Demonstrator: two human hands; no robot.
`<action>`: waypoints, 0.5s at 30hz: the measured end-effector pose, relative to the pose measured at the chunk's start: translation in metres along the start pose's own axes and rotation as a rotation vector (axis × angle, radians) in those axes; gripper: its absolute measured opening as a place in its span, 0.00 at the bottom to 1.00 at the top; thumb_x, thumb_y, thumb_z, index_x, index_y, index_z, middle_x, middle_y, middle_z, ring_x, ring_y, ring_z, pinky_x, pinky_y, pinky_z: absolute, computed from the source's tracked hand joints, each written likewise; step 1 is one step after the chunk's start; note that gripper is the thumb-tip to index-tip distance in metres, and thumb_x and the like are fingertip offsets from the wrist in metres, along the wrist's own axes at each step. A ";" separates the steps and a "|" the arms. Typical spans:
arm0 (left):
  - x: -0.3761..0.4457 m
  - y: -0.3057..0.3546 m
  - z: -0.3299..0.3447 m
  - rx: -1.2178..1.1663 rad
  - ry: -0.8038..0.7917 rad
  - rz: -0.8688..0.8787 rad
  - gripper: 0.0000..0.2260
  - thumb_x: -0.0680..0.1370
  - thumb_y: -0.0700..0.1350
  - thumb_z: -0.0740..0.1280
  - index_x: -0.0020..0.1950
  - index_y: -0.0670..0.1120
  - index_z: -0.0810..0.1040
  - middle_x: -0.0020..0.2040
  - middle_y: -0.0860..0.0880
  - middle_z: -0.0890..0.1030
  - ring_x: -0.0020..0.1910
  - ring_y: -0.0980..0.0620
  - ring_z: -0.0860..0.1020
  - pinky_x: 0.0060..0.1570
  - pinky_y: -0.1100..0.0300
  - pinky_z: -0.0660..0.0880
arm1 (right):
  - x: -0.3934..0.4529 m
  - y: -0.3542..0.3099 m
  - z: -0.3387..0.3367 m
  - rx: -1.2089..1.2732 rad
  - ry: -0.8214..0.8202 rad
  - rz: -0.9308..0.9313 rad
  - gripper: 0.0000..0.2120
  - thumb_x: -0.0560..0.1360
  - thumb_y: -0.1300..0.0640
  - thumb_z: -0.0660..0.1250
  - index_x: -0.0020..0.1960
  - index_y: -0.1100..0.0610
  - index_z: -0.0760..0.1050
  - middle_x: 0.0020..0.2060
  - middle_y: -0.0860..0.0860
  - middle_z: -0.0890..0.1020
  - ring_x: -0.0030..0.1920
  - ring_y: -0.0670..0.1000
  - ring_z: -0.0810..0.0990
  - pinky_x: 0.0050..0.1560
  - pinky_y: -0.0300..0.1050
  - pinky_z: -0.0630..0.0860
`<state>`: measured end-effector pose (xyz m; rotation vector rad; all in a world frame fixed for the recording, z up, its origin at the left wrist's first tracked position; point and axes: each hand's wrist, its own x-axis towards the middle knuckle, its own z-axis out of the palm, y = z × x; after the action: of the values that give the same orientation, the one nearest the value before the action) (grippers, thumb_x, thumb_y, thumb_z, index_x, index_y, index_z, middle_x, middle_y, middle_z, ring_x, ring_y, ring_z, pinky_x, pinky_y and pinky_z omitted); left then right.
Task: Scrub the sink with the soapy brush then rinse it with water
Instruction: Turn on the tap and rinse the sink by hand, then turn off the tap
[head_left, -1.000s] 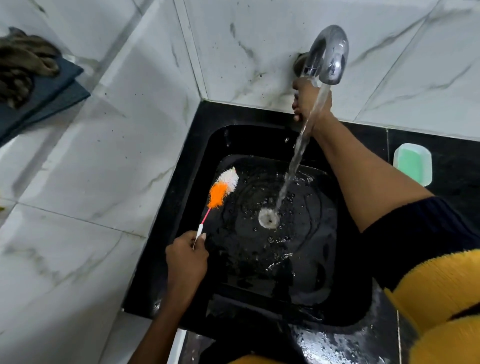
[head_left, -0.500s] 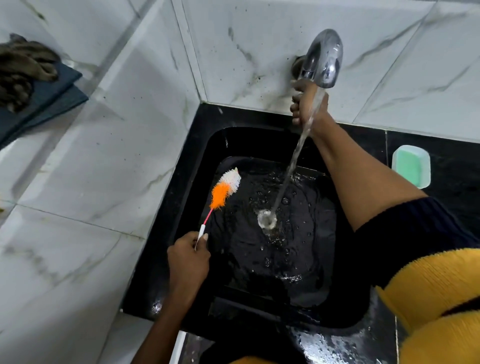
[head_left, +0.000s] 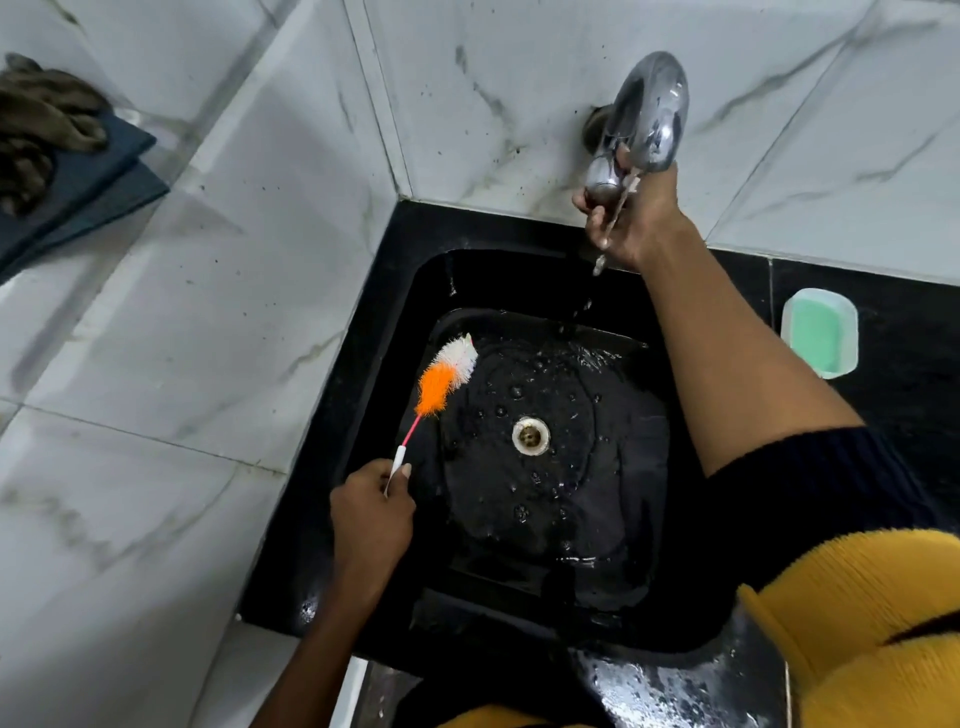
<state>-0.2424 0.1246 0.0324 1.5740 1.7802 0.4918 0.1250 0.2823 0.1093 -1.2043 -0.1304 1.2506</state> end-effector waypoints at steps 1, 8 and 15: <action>0.000 0.001 0.001 -0.005 -0.002 -0.001 0.14 0.80 0.44 0.67 0.33 0.44 0.78 0.26 0.48 0.79 0.28 0.49 0.78 0.33 0.57 0.73 | 0.002 0.000 -0.001 -0.064 -0.001 -0.028 0.12 0.77 0.50 0.53 0.42 0.56 0.71 0.33 0.53 0.73 0.34 0.51 0.78 0.27 0.35 0.62; 0.001 0.006 0.004 0.001 -0.019 0.020 0.15 0.80 0.45 0.67 0.33 0.44 0.78 0.26 0.48 0.79 0.29 0.48 0.79 0.36 0.54 0.77 | 0.011 0.008 0.002 -0.208 0.016 -0.022 0.17 0.79 0.49 0.54 0.34 0.55 0.66 0.28 0.53 0.70 0.24 0.50 0.66 0.27 0.37 0.64; 0.001 0.001 0.000 -0.012 -0.019 -0.018 0.13 0.80 0.44 0.67 0.35 0.45 0.79 0.28 0.47 0.80 0.29 0.47 0.79 0.34 0.54 0.76 | 0.006 0.012 -0.003 0.009 -0.114 0.026 0.18 0.79 0.47 0.52 0.36 0.58 0.66 0.28 0.55 0.71 0.25 0.50 0.65 0.25 0.38 0.62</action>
<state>-0.2416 0.1253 0.0324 1.5479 1.7724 0.4770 0.1217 0.2830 0.0957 -1.1301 -0.1933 1.3421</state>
